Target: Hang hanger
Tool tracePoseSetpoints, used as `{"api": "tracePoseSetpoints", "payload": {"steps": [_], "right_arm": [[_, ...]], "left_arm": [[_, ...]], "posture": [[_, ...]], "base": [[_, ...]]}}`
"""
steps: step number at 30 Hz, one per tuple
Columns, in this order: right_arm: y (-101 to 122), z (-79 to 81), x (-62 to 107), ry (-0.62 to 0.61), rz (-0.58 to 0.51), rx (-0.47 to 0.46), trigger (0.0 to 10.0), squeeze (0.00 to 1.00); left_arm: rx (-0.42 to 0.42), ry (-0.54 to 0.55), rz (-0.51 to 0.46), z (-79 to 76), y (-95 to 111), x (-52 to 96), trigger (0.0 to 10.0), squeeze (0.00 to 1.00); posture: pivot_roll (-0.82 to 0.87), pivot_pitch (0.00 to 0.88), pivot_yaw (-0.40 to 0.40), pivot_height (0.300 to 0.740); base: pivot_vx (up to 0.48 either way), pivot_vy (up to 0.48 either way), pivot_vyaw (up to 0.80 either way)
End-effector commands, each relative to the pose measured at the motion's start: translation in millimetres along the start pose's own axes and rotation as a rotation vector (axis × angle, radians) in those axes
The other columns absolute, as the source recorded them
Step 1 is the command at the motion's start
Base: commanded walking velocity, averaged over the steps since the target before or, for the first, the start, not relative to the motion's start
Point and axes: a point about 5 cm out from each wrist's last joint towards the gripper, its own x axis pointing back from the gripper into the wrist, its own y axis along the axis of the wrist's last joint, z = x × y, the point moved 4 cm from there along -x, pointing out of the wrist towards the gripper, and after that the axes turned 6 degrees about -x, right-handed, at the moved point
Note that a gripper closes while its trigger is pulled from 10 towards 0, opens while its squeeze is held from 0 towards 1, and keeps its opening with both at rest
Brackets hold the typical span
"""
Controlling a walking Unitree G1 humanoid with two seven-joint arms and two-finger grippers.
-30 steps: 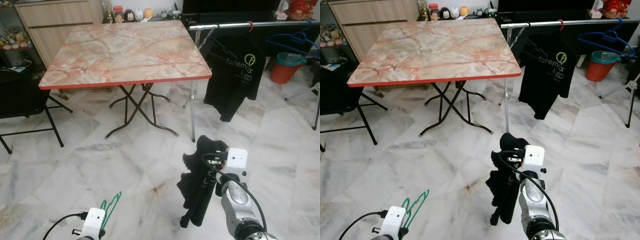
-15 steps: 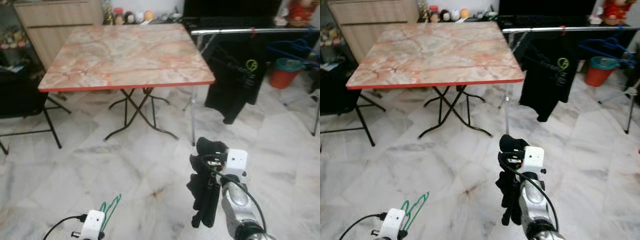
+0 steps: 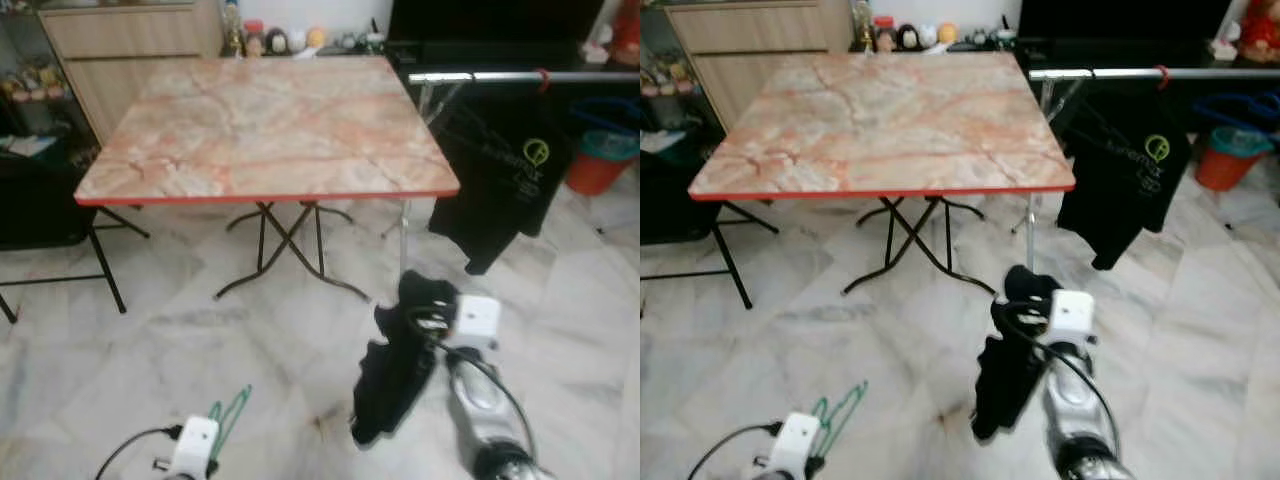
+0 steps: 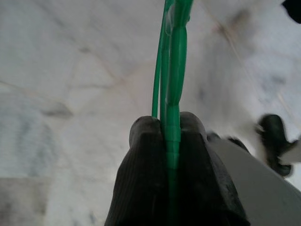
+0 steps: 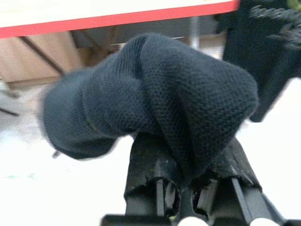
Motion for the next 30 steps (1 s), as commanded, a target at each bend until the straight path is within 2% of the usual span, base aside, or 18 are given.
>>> {"api": "tracePoseSetpoints", "payload": {"steps": [1,7,10,12,14,15,17,19,21,22,24,25,27,28,30], "right_arm": [[10,-9.8,-3.1,-0.017,-0.036,0.014,10.0,0.0],[20,-10.9,-6.5,-0.015,-0.067,0.009,10.0,0.0],[37,-10.4,-12.0,-0.003,-0.125,0.012,10.0,0.0],[70,-3.9,-19.8,0.037,-0.237,0.03,10.0,0.0],[87,1.2,-22.7,0.062,-0.293,0.036,10.0,0.0],[109,7.3,-25.6,0.092,-0.359,0.045,10.0,0.0],[136,13.2,-28.5,0.119,-0.433,0.048,10.0,0.0],[150,15.8,-30.3,0.128,-0.466,0.025,10.0,0.0],[181,28.8,-33.1,0.171,-0.537,0.014,10.0,0.0],[184,30.9,-32.9,0.179,-0.544,0.019,10.0,0.0],[202,50.6,-33.2,0.248,-0.575,0.04,10.0,0.0],[202,50.6,-33.2,0.248,-0.575,0.04,10.0,0.0],[231,75.1,-30.8,0.323,-0.634,0.058,10.0,0.0],[231,75.1,-30.8,0.323,-0.634,0.058,10.0,0.0],[246,85.3,-29.5,0.345,-0.659,0.075,10.0,0.0]], "left_arm": [[-0.011,-0.007,0.005,-3.3,0,-0.3,10.0,0.0],[-0.007,-0.003,0.005,-2.7,0,-0.3,10.0,0.0],[-0.007,-0.002,0.004,-2.5,0,-0.4,10.0,0.0],[-0.005,0.0,0.003,-2.2,0,-0.4,10.0,0.0],[-0.004,0.0,0.003,-2.0,0,-0.4,10.0,0.0],[-0.005,0.0,0.003,-1.8,0,-0.4,10.0,0.0],[-0.006,0.001,0.004,-1.8,0,-0.4,10.0,0.0],[-0.007,0.0,0.004,-2.1,0,-0.4,10.0,0.0],[-0.007,-0.001,0.003,-2.4,1,-0.5,10.0,0.0],[-0.007,-0.001,0.003,-2.4,1,-0.6,10.0,0.0],[-0.006,0.001,0.002,-1.6,1,-0.6,10.0,0.0],[-0.006,0.001,0.002,-1.6,1,-0.6,10.0,0.0],[-0.01,0.001,0.004,-1.2,1,-0.6,10.0,0.0],[-0.01,0.001,0.004,-1.2,1,-0.6,10.0,0.0],[-0.011,0.001,0.003,-1.1,1,-0.6,10.0,0.0]], "posture": [[-0.1,0.0,0.021,0.74],[-0.1,0.0,0.022,0.74],[-0.1,0.0,0.022,0.74],[-0.1,0.0,0.024,0.74],[-0.1,0.0,0.024,0.74],[-0.11,0.0,0.025,0.74],[-0.11,0.0,0.027,0.74],[-0.11,0.0,0.027,0.74],[-0.11,0.0,0.026,0.74],[-0.11,0.0,0.026,0.74],[-0.12,0.0,0.036,0.74],[-0.12,0.0,0.036,0.74],[-0.13,0.0,0.039,0.74],[-0.13,0.0,0.039,0.74],[-0.12,0.0,0.038,0.74]], "base": [[0.304,0.0,0.0],[0.303,0.0,0.0],[0.304,0.0,0.0],[0.304,0.0,0.0],[0.304,0.0,0.0],[0.3,0.0,0.0],[0.302,0.0,0.0],[0.304,0.0,0.0],[0.302,0.0,0.0],[0.3,0.0,0.0],[0.304,0.0,0.0],[0.304,0.0,0.0],[0.304,0.0,0.0],[0.304,0.0,0.0],[0.306,0.0,0.0]]}}
